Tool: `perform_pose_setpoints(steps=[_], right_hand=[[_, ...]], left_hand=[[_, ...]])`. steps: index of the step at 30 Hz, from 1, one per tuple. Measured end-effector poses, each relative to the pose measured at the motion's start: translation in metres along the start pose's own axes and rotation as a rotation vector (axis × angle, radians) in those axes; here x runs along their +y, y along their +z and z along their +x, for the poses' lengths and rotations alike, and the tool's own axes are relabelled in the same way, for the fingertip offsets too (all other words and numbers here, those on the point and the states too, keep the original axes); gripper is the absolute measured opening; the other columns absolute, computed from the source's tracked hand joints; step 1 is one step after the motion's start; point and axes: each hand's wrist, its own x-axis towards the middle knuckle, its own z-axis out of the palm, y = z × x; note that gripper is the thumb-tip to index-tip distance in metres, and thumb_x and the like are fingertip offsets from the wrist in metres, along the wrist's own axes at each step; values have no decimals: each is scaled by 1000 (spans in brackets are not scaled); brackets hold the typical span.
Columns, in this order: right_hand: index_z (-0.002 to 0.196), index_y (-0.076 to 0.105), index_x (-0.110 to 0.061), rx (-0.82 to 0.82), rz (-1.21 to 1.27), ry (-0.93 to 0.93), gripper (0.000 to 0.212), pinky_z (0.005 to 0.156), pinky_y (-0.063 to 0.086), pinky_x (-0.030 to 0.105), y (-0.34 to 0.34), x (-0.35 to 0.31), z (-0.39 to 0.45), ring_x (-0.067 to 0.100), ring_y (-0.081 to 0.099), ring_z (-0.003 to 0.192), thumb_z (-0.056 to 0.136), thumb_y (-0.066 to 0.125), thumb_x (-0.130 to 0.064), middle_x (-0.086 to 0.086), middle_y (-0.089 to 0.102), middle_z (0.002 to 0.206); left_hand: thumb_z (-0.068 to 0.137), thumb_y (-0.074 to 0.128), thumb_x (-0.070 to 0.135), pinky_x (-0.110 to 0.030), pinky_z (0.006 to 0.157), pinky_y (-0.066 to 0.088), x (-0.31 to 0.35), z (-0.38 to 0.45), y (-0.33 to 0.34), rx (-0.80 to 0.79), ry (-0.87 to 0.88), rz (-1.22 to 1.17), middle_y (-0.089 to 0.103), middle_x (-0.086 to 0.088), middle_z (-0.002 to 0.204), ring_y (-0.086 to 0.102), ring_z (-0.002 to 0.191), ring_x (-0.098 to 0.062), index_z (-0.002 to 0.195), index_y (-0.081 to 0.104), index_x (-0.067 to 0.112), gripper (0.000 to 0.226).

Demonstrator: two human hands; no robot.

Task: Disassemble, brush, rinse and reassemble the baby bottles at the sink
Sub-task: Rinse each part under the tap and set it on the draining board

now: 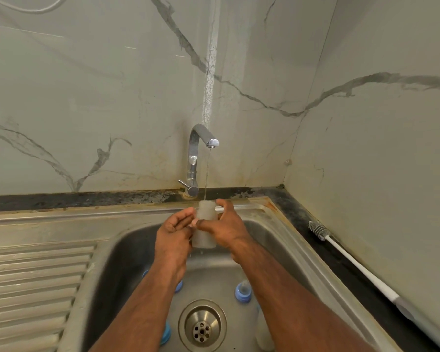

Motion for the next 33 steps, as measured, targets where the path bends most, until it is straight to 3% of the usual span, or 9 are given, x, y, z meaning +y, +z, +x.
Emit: perform_pose_setpoints(steps=[2,5,11,15,19,22,25,28,33], right_hand=[[136,49,-29,10,-42,-103,72,89,52,30,0,-1,-1,17,58,112,74,86,-31,-4,60,124],[124,50,-32,94,-39,-203,60,78,49,22,3,-3,-2,10,57,101,75,84,-24,-12,56,111],[129,45,-28,102,-89,-227,65,84,51,28,6,-10,0,13,54,102,77,84,-22,-9,54,115],[131,47,-25,43,-197,-184,65,83,50,28,9,-8,4,13,53,101,77,83,-22,0,59,125],[131,45,-24,141,-89,-249,66,71,46,18,7,-13,12,15,55,100,77,82,-21,-4,56,116],[131,48,-23,71,-200,-229,63,79,46,24,7,-12,10,15,55,103,77,82,-20,-5,56,114],[130,47,-25,135,-98,-281,66,80,50,26,11,-11,13,15,58,103,76,83,-21,-7,55,112],[131,48,-25,50,-199,-232,66,83,49,29,12,-9,13,18,58,109,76,83,-22,-8,53,110],[132,49,-24,89,-141,-257,65,72,44,22,9,-9,18,14,56,99,76,83,-22,-5,59,116]], left_hand=[[98,58,-1,-48,95,58,0,1,0,51,-4,-15,78,-3,106,72,106,-26,112,74,19,28],[102,58,10,-46,97,56,2,0,0,69,-29,-49,77,-4,109,71,108,-25,114,72,20,22],[103,59,19,-28,76,50,-1,5,-4,146,-59,-68,71,2,103,64,95,-12,116,70,23,18],[103,58,25,-29,75,48,-4,6,-4,173,-60,-49,68,5,102,60,95,-11,111,67,29,13],[104,56,27,-33,86,46,-3,7,-3,162,-92,-58,65,9,104,58,97,-9,115,65,30,14],[104,57,27,-33,84,46,-3,6,-3,170,-89,-52,64,9,107,58,97,-8,118,65,31,16],[105,56,27,-34,88,45,-1,6,-2,176,-96,-58,64,10,109,58,103,-11,119,65,30,17],[104,56,26,-30,79,46,0,5,-2,178,-94,-56,66,9,105,61,100,-11,112,65,32,13],[105,55,27,-27,73,46,-1,6,-3,179,-105,-64,66,10,97,59,92,-9,110,65,33,12]])
